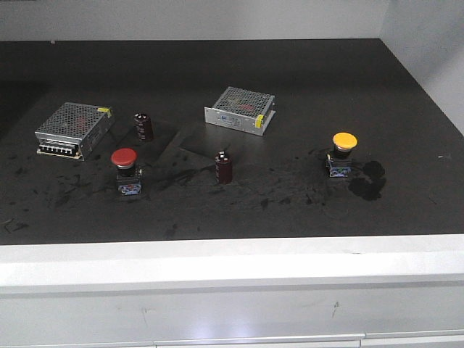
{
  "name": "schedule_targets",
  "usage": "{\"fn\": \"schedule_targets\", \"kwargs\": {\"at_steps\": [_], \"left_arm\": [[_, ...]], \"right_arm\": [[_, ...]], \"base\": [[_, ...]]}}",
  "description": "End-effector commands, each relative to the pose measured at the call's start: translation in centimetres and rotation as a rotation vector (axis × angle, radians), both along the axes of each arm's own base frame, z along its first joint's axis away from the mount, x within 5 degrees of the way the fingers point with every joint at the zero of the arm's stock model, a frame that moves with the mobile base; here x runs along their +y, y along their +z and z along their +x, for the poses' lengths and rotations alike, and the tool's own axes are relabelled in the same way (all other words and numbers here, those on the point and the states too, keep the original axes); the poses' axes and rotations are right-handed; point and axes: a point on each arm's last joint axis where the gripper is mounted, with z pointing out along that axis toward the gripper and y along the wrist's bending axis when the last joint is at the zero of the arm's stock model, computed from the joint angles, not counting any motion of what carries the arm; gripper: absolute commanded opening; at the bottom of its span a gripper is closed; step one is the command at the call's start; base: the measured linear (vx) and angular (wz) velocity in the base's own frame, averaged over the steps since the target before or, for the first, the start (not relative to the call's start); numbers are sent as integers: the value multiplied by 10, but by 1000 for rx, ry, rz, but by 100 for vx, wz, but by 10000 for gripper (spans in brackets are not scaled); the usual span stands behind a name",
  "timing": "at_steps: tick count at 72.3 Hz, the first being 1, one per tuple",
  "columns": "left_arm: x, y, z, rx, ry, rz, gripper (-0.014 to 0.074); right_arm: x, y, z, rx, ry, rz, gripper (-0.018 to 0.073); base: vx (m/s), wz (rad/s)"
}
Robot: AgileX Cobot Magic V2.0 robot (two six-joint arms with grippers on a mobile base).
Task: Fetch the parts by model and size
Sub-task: 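Move the left gripper toward the red-capped push-button switch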
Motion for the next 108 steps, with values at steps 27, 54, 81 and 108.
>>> {"fn": "schedule_targets", "kwargs": {"at_steps": [27, 54, 81, 108], "left_arm": [[0, 10, -2, -99, -7, 0, -6], [0, 10, -2, -99, -7, 0, -6], [2, 68, -18, -549, 1, -74, -6], [0, 193, 27, -315, 13, 111, -6]], "right_arm": [[0, 4, 0, -71, -2, -2, -10], [0, 4, 0, -71, -2, -2, -10], [-1, 31, -6, -317, 16, 171, -10], [0, 136, 0, -287, 11, 53, -10]], "base": [[0, 0], [0, 0], [0, 0], [0, 0]]}}
